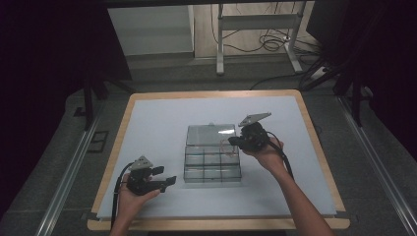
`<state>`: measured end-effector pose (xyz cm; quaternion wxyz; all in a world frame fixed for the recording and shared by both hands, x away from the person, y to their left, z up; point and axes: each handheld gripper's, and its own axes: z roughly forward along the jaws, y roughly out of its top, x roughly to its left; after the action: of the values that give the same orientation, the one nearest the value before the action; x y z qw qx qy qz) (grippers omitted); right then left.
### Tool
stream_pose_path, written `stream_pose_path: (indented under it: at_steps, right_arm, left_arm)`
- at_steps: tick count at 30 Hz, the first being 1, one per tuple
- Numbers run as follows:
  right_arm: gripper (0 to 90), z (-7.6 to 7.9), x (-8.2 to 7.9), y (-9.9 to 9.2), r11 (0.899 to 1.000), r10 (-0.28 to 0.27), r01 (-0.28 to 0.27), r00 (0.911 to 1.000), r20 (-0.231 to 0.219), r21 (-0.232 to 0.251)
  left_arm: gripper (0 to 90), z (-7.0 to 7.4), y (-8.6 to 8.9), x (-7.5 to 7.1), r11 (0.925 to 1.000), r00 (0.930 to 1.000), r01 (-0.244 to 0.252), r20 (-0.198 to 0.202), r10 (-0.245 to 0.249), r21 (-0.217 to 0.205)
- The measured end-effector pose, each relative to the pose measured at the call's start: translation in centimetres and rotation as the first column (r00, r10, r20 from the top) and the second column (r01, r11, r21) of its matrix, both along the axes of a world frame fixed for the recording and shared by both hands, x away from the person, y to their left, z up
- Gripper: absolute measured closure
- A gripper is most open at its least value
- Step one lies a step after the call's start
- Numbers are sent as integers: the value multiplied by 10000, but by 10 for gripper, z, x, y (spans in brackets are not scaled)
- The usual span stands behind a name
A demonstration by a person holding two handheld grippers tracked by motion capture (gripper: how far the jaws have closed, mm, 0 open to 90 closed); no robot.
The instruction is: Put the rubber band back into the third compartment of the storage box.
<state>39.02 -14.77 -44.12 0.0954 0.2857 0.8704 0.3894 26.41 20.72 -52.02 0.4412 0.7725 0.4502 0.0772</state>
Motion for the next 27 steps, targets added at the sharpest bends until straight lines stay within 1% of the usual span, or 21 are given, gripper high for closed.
stream_pose_path:
  at_steps: [5,8,14,19,27]
  right_arm:
    - [875,-5,0,2,10000,13,-14,9999,-99,-49]
    - [874,-8,0,3,9999,35,-36,10000,-86,-161]
    - [874,-16,1,4,9994,-29,21,9997,-240,-342]
    - [874,-21,2,4,9984,-81,65,9995,-296,-560]
    - [868,-26,3,5,9972,-92,64,9993,-373,-747]
  left_arm:
    - [300,0,0,0,10000,10000,0,-8,0,-7]
    - [300,0,-1,0,10000,10000,13,-24,-13,-8]
    - [299,-1,-1,0,10000,10000,41,-54,-41,27]
    - [299,-1,-1,0,10000,10000,40,-50,-40,13]
    - [298,-1,-1,0,10000,10000,54,-58,-53,31]
